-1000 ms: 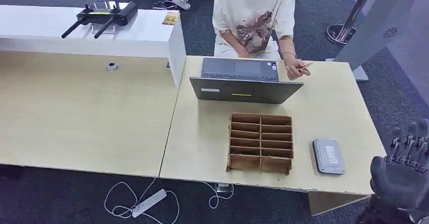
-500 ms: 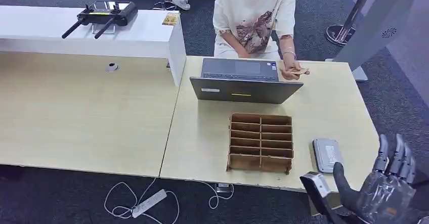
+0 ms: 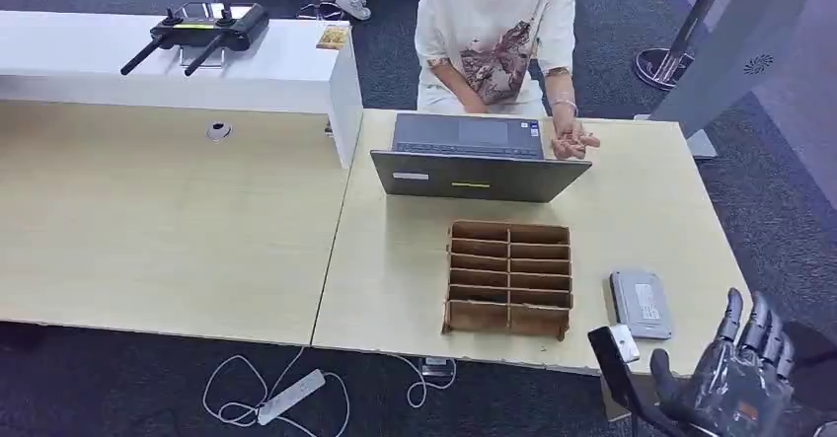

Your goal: Pass the card to the sensor for recognition and then transmit it.

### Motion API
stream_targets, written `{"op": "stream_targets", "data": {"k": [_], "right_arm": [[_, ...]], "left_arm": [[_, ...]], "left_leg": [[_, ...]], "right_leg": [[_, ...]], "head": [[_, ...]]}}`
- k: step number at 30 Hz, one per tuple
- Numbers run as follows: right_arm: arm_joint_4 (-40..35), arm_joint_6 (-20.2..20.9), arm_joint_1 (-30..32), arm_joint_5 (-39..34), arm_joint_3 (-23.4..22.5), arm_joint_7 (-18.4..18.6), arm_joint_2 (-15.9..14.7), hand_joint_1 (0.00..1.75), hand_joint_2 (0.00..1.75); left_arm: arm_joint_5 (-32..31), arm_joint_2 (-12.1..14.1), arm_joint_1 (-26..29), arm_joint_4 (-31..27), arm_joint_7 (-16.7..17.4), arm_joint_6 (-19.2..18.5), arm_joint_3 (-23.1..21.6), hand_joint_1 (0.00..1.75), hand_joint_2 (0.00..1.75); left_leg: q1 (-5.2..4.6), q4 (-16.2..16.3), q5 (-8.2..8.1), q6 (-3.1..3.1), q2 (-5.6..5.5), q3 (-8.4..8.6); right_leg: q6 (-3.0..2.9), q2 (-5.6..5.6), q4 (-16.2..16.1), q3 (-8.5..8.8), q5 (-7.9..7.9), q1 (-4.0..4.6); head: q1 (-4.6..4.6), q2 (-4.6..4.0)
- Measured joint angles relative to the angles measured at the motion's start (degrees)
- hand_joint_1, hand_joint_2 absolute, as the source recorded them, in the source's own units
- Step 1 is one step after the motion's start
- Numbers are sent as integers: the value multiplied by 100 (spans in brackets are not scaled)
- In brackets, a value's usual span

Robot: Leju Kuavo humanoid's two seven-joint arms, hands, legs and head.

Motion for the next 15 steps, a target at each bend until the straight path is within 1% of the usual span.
{"op": "stream_targets", "data": {"k": [1, 2, 5, 8, 12, 15], "right_arm": [[17, 30, -5, -30, 71, -49, -41, 0, 175], [37, 110, -22, -149, 157, -178, -85, 0, 175], [101, 363, -87, -912, 402, -709, -278, 0, 175], [170, 365, -107, -1551, 635, -1077, -530, 0, 175], [277, 205, -130, -1794, 845, -1233, -817, 0, 175], [385, 149, -224, -1889, 1003, -1408, -938, 0, 175]], "left_arm": [[17, 9, 1, 0, 2, 2, 9, 0, 175], [33, 20, 1, 0, 7, 0, 26, 0, 175], [35, 61, 0, 0, 7, -13, 66, 0, 175], [37, 107, 7, 0, 7, -57, 85, 0, 175], [55, 160, 8, 0, 9, -61, 103, 0, 175], [52, 184, 6, 0, 26, -52, 107, 0, 175]], "left_leg": [[0, 0, 0, 0, 0, -1], [1, 0, 0, 0, -1, 0], [2, 0, 0, 0, 0, 3], [2, 0, 1, 0, -3, 2], [2, 0, 0, 0, -1, 0], [2, 0, 0, 0, -1, 0]], "right_leg": [[0, -1, 0, 0, 0, 0], [0, -1, 0, 0, 0, 1], [-1, 0, 1, -1, 0, 1], [-1, -5, 2, 0, -1, 2], [-1, -1, 3, 0, -1, 2], [-1, -1, 3, 0, -1, 1]], "head": [[0, 0], [0, 0], [0, 0], [0, 0], [0, 0], [0, 0]]}}
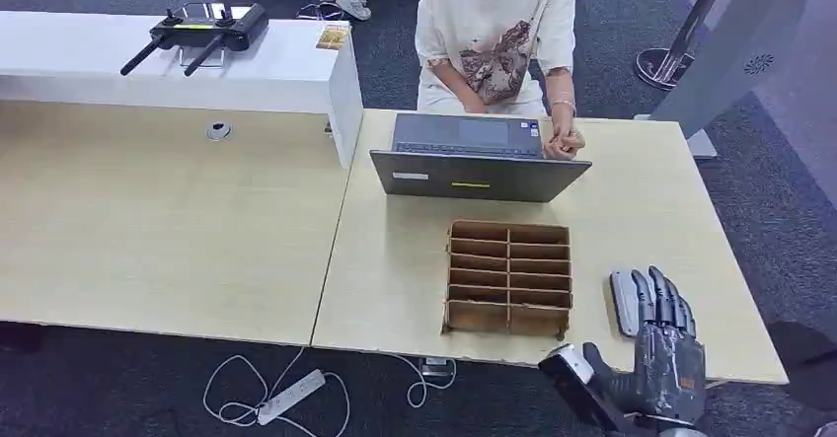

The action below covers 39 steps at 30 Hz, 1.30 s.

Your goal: Pass the card to the sensor for recognition and then transmit it.

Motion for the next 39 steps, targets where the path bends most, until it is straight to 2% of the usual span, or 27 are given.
{"op": "stream_targets", "data": {"k": [4, 12, 18, 25, 39], "right_arm": [[144, 13, -166, -61, 216, -144, -94, 0, 175], [321, -39, -226, -61, 413, -166, -253, 0, 175], [452, 4, -322, 15, 544, -146, -273, 0, 175], [607, 238, -423, 101, 677, -53, -271, 0, 175], [701, 271, -520, 234, 763, 9, -271, 0, 175]], "left_arm": [[-9, 20, -2, 0, 35, 22, 0, 0, 175], [-15, 33, -2, 0, 52, 52, 2, 0, 175], [-24, 50, -5, 0, 61, 48, 2, 0, 175], [-42, 59, -6, 0, 79, 33, 2, 0, 175], [-46, 61, -12, 0, 92, 13, 2, 0, 175]], "left_leg": [[0, 0, 0, 0, 0, 2], [0, 0, 0, 0, 0, 1], [0, 0, 0, 0, 1, 1], [0, 0, 0, 0, 1, 2], [0, 0, 0, 0, 1, 1]], "right_leg": [[0, -1, 0, 0, 0, 0], [0, -1, 0, 0, 0, 0], [0, -1, 0, 0, 0, 0], [0, -1, 0, 0, 0, 0], [0, -1, 0, 0, 0, 0]], "head": [[0, 0], [0, 0], [0, 0], [0, 0], [0, 0]]}}
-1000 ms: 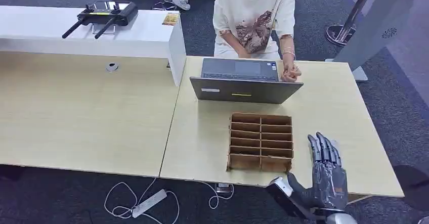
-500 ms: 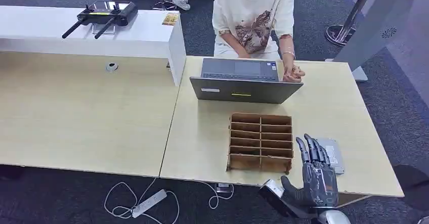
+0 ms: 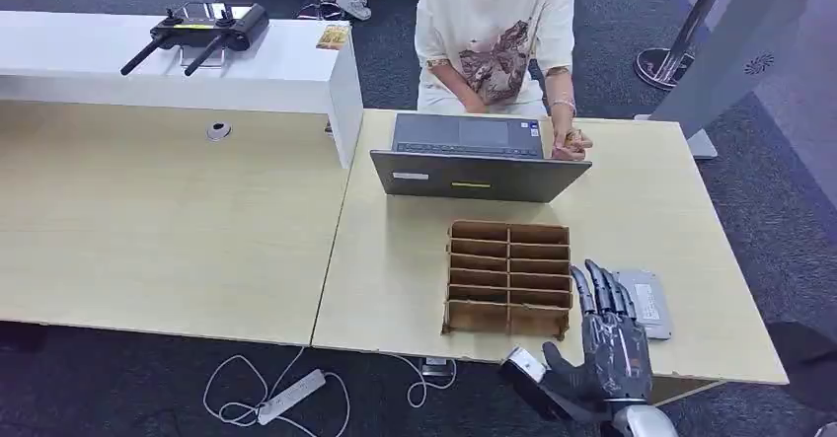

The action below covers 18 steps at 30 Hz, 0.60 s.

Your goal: Pass the card to the sensor for recognition and then transmit it.

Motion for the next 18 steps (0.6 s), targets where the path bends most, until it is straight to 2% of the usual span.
{"op": "stream_targets", "data": {"k": [18], "right_arm": [[116, 9, -64, 135, 13, 9, 39, 2, 175]], "left_arm": [[-31, 0, 0, 0, -9, -24, 0, 0, 175]], "left_leg": [[0, 0, 0, 0, 0, 0]], "right_leg": [[0, 0, 0, 0, 0, 0]], "head": [[0, 0]]}}
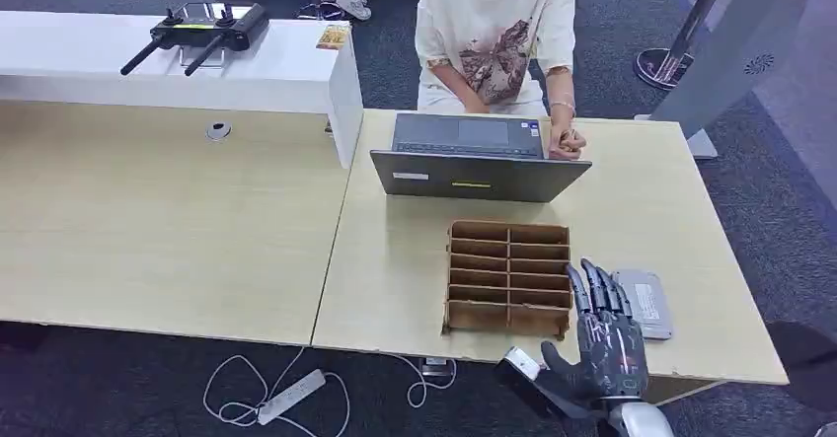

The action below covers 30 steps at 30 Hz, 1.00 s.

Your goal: Pass the card to the sensor for recognition and then transmit it.

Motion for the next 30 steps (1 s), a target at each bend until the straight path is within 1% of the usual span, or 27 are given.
{"op": "stream_targets", "data": {"k": [9, 21, 23, 25, 30], "right_arm": [[4, 11, -9, 28, 0, 0, 15, 9, 175], [107, 109, -92, 186, 0, 57, 125, 7, 175], [148, 120, -120, 260, 0, 94, 153, 7, 175], [181, 136, -144, 350, 0, 125, 201, 10, 175], [245, 254, -231, 450, -2, 125, 319, 14, 175]], "left_arm": [[0, 0, 0, 0, 0, 0, 0, 0, 175], [-2, 0, -3, 0, 0, -4, 0, 0, 175], [-2, 0, -5, 0, 11, -2, 0, 0, 175], [0, 0, -8, 0, 22, 2, 0, 0, 175], [15, -4, -17, 0, 28, 11, 0, 0, 175]], "left_leg": [[0, 0, 0, 0, 0, 0], [0, 0, 0, 0, 0, 0], [0, 0, 0, 0, 0, 0], [0, 0, 0, 0, 0, 0], [0, 0, 0, 0, 0, 1]], "right_leg": [[0, 0, 0, 0, 0, 0], [0, 0, 0, 0, 0, 0], [0, 0, 0, 0, 0, 0], [0, 0, 0, 0, 0, 0], [0, 0, 0, 0, 0, 0]], "head": [[0, 0], [0, 0], [0, 0], [0, 0], [0, 0]]}}
